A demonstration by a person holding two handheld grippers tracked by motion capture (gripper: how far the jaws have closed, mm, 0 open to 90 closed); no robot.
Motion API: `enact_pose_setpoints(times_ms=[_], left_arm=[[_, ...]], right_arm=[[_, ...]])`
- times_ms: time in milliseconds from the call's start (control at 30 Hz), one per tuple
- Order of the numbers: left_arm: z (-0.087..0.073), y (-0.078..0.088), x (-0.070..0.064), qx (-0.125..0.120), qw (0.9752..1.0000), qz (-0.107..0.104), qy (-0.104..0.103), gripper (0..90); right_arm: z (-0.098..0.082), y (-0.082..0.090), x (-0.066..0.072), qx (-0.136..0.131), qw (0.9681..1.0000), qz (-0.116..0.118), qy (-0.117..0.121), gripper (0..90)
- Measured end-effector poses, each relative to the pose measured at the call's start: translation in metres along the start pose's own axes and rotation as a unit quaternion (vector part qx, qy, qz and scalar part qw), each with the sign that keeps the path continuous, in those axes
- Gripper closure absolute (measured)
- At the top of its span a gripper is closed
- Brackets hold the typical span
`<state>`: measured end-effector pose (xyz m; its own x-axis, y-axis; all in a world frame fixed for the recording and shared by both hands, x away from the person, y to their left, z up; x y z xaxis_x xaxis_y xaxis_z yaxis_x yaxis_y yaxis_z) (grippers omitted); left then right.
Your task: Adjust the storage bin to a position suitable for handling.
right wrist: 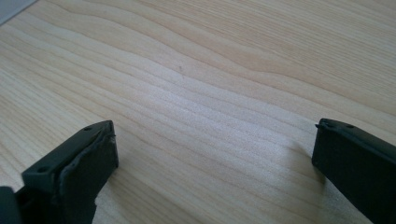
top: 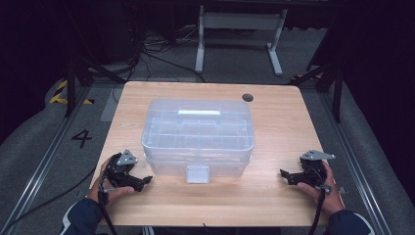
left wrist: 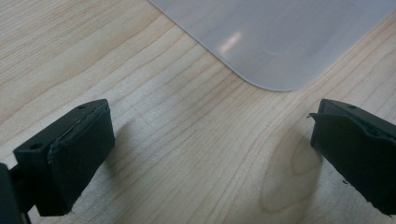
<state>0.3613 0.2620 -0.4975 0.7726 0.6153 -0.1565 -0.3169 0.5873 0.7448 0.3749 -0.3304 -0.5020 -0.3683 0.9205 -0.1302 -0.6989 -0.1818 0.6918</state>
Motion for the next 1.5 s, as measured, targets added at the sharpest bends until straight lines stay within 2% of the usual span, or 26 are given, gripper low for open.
enact_pose_setpoints(times_ms=[500, 567, 600, 633, 700, 733, 800, 1033, 1200, 1500], left_arm=[[-0.001, 0.000, 0.001, -0.002, 1.0000, -0.006, -0.002, 0.3], [-0.001, 0.000, 0.001, -0.002, 1.0000, -0.006, -0.002, 0.3], [-0.001, 0.000, 0.001, -0.001, 1.0000, -0.007, -0.002, 0.3], [-0.001, 0.000, 0.001, -0.001, 1.0000, -0.007, -0.002, 0.3], [-0.001, 0.000, 0.001, -0.002, 1.0000, -0.007, -0.002, 0.3], [-0.001, 0.000, 0.001, -0.002, 1.0000, -0.007, -0.002, 0.3], [-0.001, 0.000, 0.001, -0.002, 1.0000, -0.007, -0.003, 0.3], [0.000, 0.001, 0.002, -0.002, 1.0000, -0.002, -0.007, 0.5], [-0.001, 0.001, 0.001, -0.001, 1.0000, -0.002, -0.004, 0.8], [-0.001, 0.001, 0.001, -0.001, 1.0000, -0.002, -0.004, 0.8]], right_arm=[[0.001, -0.001, 0.000, 0.000, 1.0000, 0.000, 0.001, 0.3], [0.001, 0.000, 0.000, 0.002, 1.0000, -0.009, 0.003, 0.4], [0.001, 0.002, 0.000, 0.003, 1.0000, -0.007, 0.003, 5.3], [0.001, 0.002, 0.000, 0.003, 1.0000, -0.007, 0.003, 5.3], [0.001, 0.004, 0.000, -0.006, 1.0000, 0.004, 0.005, 16.6], [0.001, 0.006, 0.000, -0.010, 0.9999, 0.006, 0.008, 19.1], [0.001, 0.006, 0.001, -0.010, 0.9999, 0.003, 0.009, 17.6], [0.002, 0.011, 0.003, -0.013, 0.9997, 0.007, 0.020, 21.2], [0.007, 0.018, 0.009, -0.019, 0.9990, 0.008, 0.041, 24.8], [0.012, 0.030, 0.013, -0.041, 0.9982, 0.011, 0.043, 25.1]])
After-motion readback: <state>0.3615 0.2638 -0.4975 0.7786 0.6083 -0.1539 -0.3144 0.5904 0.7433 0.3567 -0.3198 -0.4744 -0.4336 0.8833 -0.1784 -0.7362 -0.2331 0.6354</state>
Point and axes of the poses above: each handheld gripper's, and its own axes: y roughly backward along the jaws, z roughly out of its top, x roughly to its left, the point moved 2 cm from there along -y, roughly forward along the jaws, and after that the axes turned 11 degrees about -z, right-handed, at the moved point
